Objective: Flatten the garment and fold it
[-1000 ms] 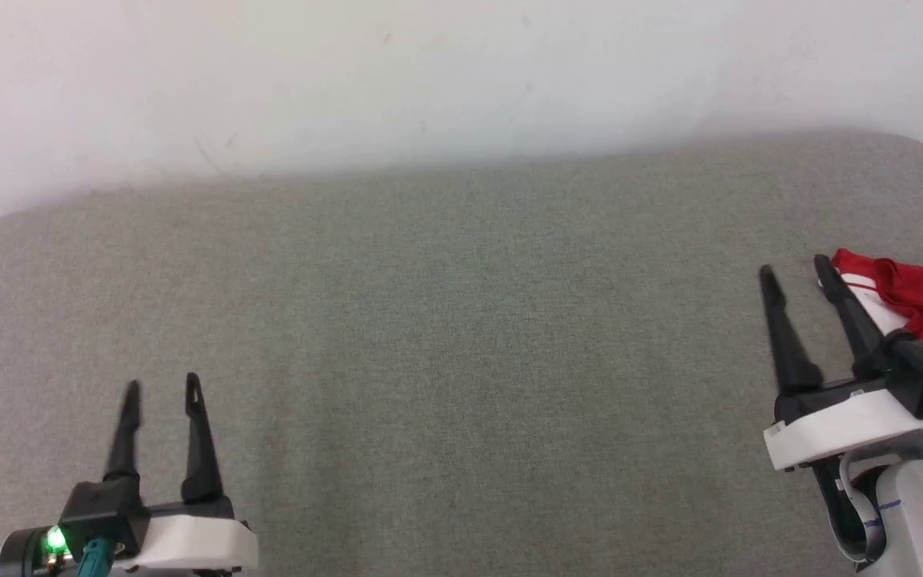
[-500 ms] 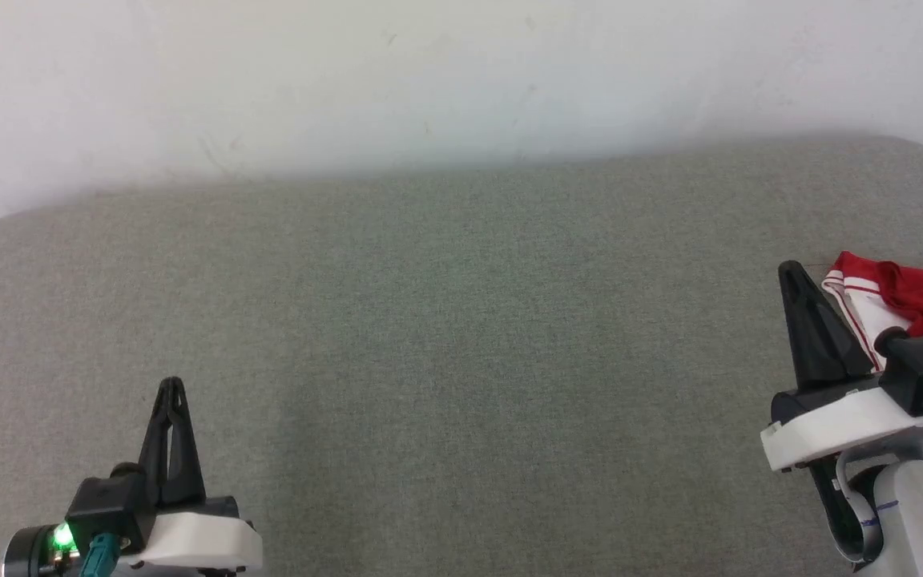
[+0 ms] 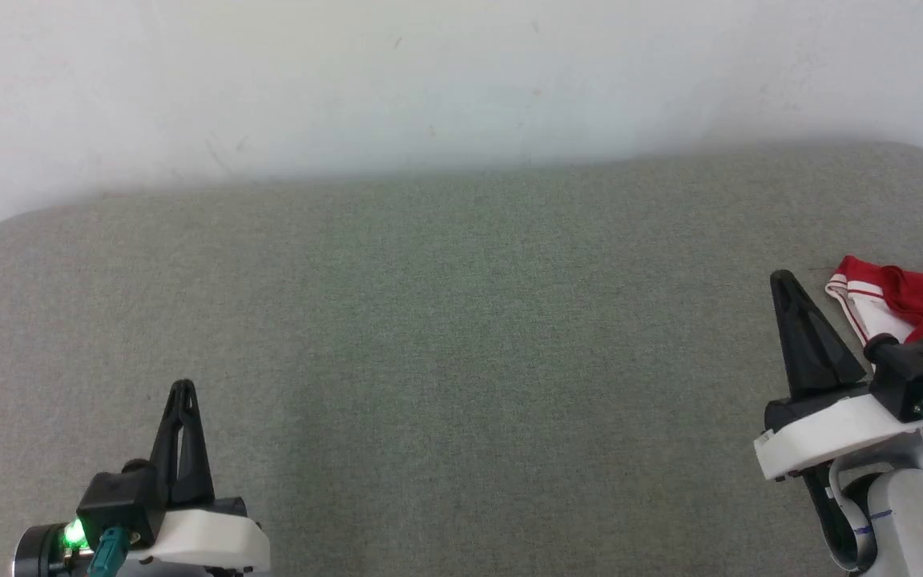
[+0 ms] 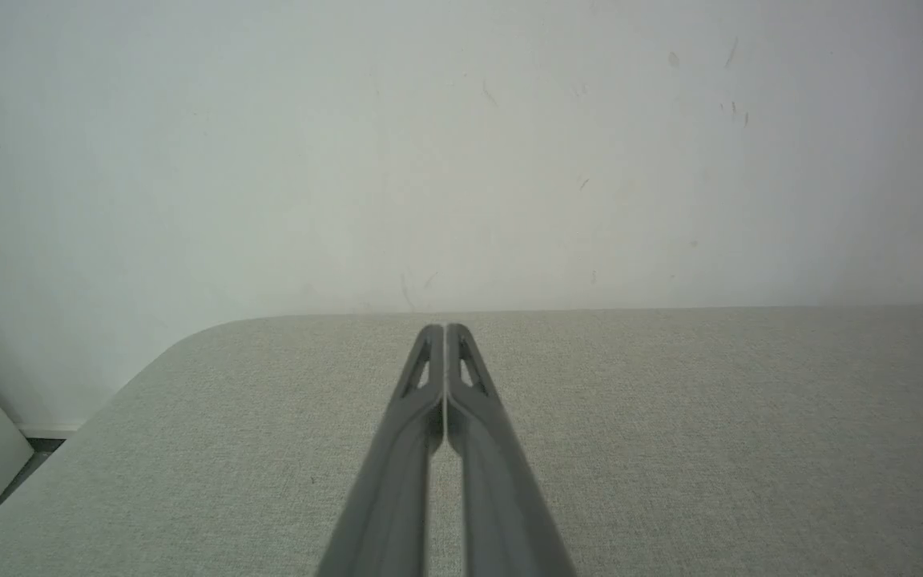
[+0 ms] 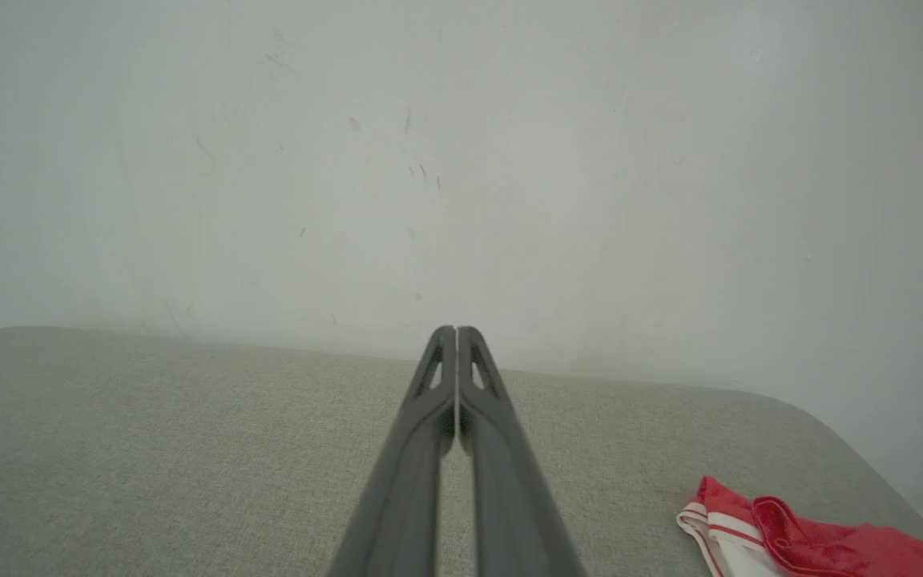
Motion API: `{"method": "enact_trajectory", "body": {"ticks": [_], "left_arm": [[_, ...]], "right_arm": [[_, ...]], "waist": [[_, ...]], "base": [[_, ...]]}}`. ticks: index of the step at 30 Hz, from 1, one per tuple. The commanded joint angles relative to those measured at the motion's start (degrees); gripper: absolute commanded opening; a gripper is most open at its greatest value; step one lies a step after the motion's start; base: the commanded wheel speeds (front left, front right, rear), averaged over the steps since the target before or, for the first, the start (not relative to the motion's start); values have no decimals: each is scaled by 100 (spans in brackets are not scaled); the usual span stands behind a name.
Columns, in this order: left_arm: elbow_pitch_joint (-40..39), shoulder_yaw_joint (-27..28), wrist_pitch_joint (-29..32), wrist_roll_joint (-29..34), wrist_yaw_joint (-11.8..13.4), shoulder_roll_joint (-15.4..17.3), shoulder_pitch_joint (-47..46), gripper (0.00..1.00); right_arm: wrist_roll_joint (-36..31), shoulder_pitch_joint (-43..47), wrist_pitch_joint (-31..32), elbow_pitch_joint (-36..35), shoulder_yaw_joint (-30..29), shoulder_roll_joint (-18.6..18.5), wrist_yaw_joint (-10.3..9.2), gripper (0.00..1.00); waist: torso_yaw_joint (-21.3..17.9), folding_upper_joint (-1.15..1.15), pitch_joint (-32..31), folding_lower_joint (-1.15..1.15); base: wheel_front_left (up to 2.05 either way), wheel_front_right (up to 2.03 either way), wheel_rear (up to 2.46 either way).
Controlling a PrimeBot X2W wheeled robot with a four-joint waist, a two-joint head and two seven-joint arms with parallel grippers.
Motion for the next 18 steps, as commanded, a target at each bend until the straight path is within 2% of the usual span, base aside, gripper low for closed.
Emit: {"method": "enact_trajectory", "body": {"ticks": [1,18], "left_arm": [[25,-21,29,39,-45,-10,-94,0],[52,-95,228,76,-91,-28,-158,0]], "right_arm": [[-73,106,30,-46,-26,37,-2,0],[-217,246,229,-182,-54,141,-3,0]], "waist": [[5,0,-4,0],[54,0,-49,0]], "base": [[0,0,0],[0,0,0]]}}
